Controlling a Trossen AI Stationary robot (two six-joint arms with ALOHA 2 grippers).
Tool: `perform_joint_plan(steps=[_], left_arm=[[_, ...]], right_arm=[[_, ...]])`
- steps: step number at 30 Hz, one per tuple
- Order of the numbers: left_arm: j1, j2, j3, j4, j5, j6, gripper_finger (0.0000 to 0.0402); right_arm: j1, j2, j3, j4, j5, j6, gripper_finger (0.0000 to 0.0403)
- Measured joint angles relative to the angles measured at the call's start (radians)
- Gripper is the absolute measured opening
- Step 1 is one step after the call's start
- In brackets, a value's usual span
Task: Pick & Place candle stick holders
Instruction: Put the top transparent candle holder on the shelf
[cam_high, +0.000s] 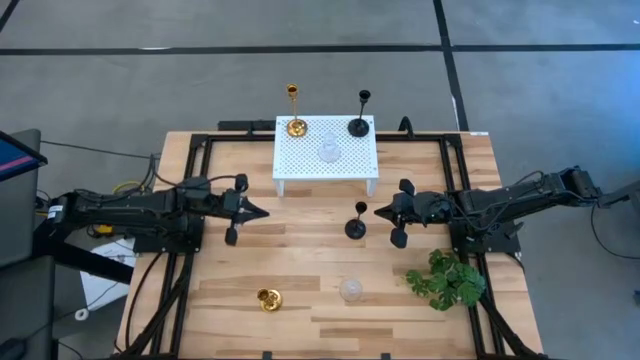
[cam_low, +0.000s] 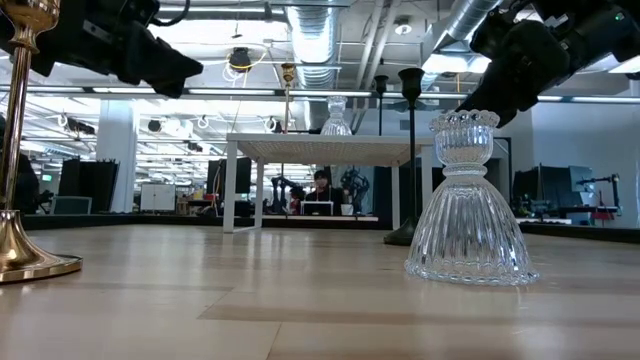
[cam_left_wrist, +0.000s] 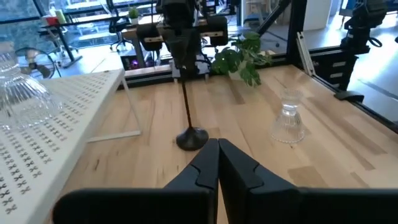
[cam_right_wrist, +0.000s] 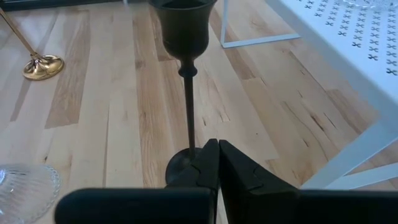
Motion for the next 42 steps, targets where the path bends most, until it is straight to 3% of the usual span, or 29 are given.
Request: perform_joint_plan(steps=[4, 9, 13, 19, 28, 34, 42], left_arm=[[0.000, 0.006, -0.002, 0.130, -0.015, -0.001, 0.0005], [0.000, 0.111, 0.000, 0.358, -0.066, -0.027, 0.0003], [0.000, 0.283, 0.000, 0.464, -0.185, -0.028, 0.0003], [0.000, 0.601, 0.103, 0.674, -0.206, -0.031, 0.0003], [0.001, 0.907, 0.358, 0.680, -0.408, -0.008, 0.0003], [0.001, 0.976, 0.449, 0.640, -0.533, 0.000, 0.0002], [-0.012, 0.977, 0.594, 0.356, -0.663, 0.005, 0.0002]], right_arm=[[0.000, 0.000, 0.000, 0.000, 0.002, 0.000, 0.0000], [0.000, 0.000, 0.000, 0.012, 0.003, -0.024, 0.0000], [0.000, 0.000, 0.000, 0.030, 0.006, -0.027, 0.0000], [0.000, 0.000, 0.000, 0.039, 0.007, -0.048, 0.0000], [0.000, 0.000, 0.000, 0.038, 0.007, -0.053, 0.0000], [0.000, 0.000, 0.000, 0.037, 0.007, -0.056, 0.0000], [-0.016, 0.000, 0.000, 0.037, 0.007, -0.079, 0.0000]])
